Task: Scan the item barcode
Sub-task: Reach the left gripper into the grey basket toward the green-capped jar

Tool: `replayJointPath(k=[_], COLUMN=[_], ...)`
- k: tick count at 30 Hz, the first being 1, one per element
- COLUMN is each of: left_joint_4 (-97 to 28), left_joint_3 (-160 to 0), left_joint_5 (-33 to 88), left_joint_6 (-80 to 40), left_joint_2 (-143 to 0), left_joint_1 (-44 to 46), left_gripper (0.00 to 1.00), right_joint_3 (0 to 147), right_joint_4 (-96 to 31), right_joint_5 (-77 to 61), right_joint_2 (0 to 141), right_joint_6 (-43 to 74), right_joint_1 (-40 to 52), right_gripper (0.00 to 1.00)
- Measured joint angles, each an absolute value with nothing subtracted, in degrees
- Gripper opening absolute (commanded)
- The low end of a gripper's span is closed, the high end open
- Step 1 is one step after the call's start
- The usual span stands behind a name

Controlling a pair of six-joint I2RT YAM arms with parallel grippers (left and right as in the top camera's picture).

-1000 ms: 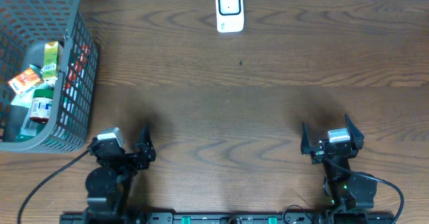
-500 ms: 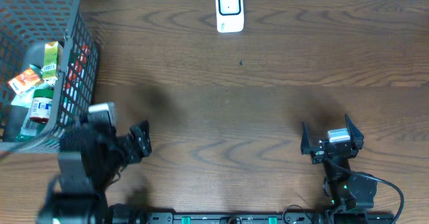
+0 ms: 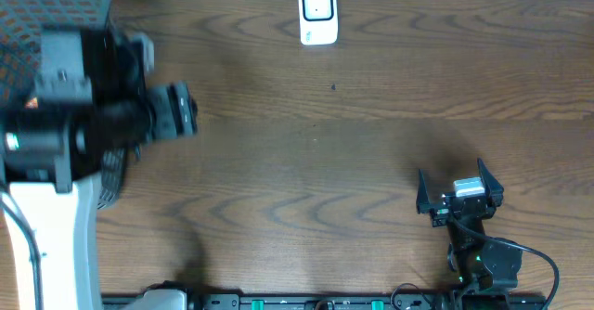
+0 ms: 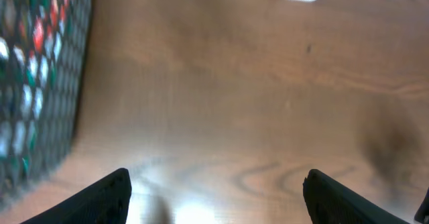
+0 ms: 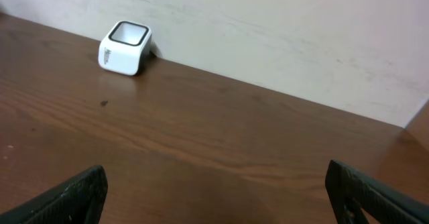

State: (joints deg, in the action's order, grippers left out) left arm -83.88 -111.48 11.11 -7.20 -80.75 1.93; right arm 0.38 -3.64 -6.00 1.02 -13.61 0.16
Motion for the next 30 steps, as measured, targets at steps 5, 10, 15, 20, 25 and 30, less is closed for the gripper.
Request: replayJointPath(k=[5, 10, 15, 20, 25, 30], left_joint_4=[-82.56, -82.63, -82.24, -81.97, -82.02, -81.69], left_joint_3=[-119.92, -120.05, -120.11, -120.14, -120.14, -120.14], left_joint_5=[7.73, 0.10, -3.05, -3.68, -1.39, 0.71], left_joint_6=[-3.95, -0.97, 0.10, -0.25, -0.45, -1.17], left_joint_2=[-87.20, -88.03, -87.96, -87.99, -87.99, -87.99], left_joint_1=[1.93, 1.26, -4.27, -14.28, -21.52, -24.97], left_gripper=[0.83, 0.83, 0.83, 0.83, 0.83, 0.83], right_joint_3=[0.38, 0.38, 0.38, 0.38, 0.38, 0.38], right_joint_4=[-3.62, -3.62, -3.62, -3.62, -3.62, -3.62], right_joint_5=[-6.00, -6.00, -6.00, -6.00, -6.00, -6.00], right_joint_2=[1.02, 1.02, 1.02, 1.02, 1.02, 1.02], right_joint_6=[-13.61, -13.61, -13.63, -13.61, -13.61, -13.61], right_joint_1=[0.16, 0.16, 0.16, 0.16, 0.16, 0.16], right_gripper=[0.99, 0.99, 0.99, 0.99, 0.99, 0.99])
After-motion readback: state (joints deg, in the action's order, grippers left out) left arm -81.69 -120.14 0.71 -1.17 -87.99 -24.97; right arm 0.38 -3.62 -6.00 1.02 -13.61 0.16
